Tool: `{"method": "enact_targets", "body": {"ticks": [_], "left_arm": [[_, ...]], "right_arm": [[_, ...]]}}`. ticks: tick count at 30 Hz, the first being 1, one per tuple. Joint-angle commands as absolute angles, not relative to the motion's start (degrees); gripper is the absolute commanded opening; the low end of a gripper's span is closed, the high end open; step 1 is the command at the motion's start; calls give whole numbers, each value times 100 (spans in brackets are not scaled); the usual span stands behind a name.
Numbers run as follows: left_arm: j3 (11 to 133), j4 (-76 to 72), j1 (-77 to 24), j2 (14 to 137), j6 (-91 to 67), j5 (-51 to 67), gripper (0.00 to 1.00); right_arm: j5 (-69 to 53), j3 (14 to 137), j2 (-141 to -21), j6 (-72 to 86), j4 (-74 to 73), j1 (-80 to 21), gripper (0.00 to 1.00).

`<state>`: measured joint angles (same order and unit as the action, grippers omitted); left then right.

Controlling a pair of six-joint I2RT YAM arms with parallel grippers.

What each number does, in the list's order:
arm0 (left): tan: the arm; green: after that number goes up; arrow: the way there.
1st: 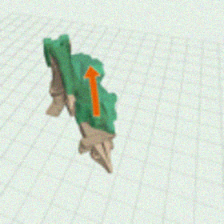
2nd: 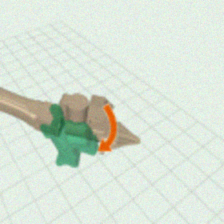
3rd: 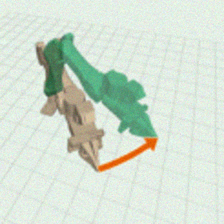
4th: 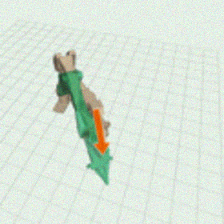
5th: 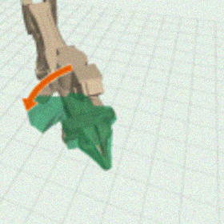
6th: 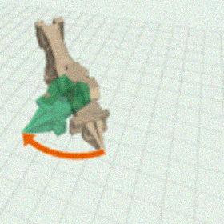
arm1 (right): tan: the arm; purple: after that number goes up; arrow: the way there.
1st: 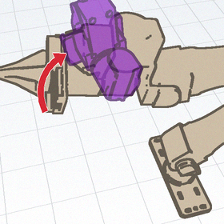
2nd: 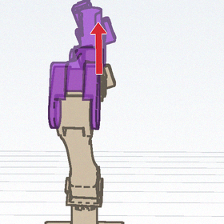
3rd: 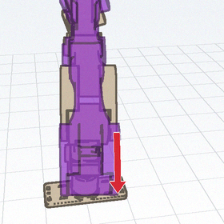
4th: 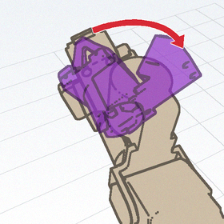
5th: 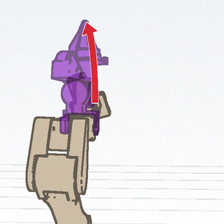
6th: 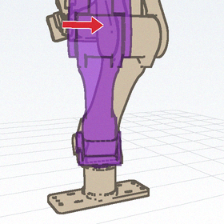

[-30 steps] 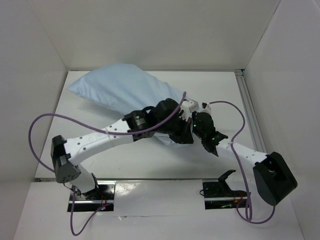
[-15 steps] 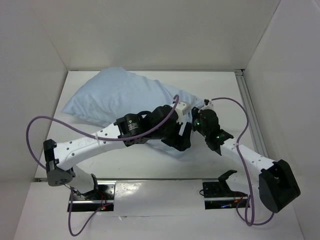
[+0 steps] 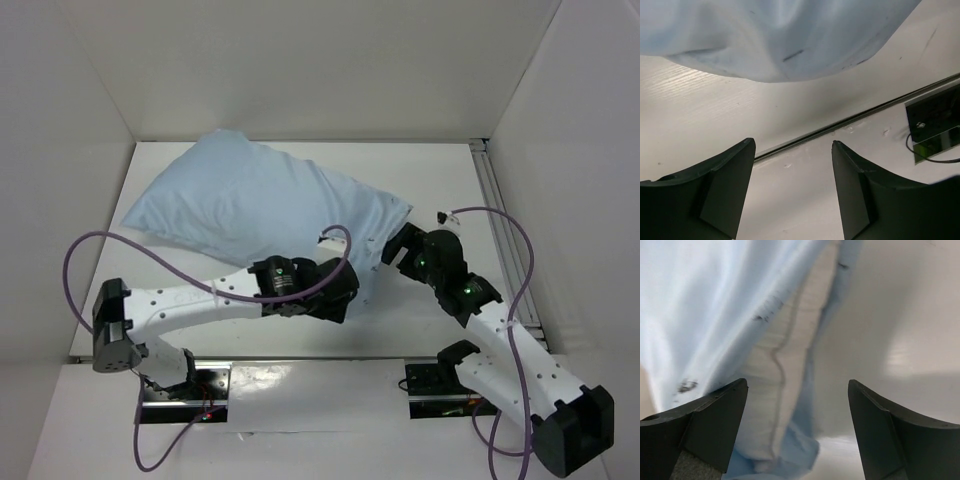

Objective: Put the pillow into the pillowcase

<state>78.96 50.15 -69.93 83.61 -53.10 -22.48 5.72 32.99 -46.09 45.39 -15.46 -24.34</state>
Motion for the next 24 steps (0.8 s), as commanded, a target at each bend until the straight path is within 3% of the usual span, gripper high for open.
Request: {"method": "enact_targets", "body": {"ticks": [1, 11, 15, 20, 21, 24], "left_arm": [[7919, 5123, -7215, 8822, -5967, -2531, 75], [8744, 5807, -7594, 9888, -7592, -3522, 79], [8868, 6144, -7594, 9607, -7524, -3771, 79], [8868, 6012, -7594, 9606, -7189, -3709, 85], [8946, 6012, -7594, 9659, -7120, -3570, 85], [9219, 6012, -7707, 9965, -6909, -3516, 86]], "right_arm": [[913, 3234, -4360, 4307, -2556, -2312, 89], [1336, 3445, -3665, 4237, -3146, -2259, 95], [1195, 3384, -3822, 4236, -3085, -2259, 84], [827, 3322, -3823, 4289, -2734, -2259, 51], [826, 3322, -3823, 4359, -2733, -2259, 34], [372, 3217, -3823, 4421, -2525, -2259, 19]]}}
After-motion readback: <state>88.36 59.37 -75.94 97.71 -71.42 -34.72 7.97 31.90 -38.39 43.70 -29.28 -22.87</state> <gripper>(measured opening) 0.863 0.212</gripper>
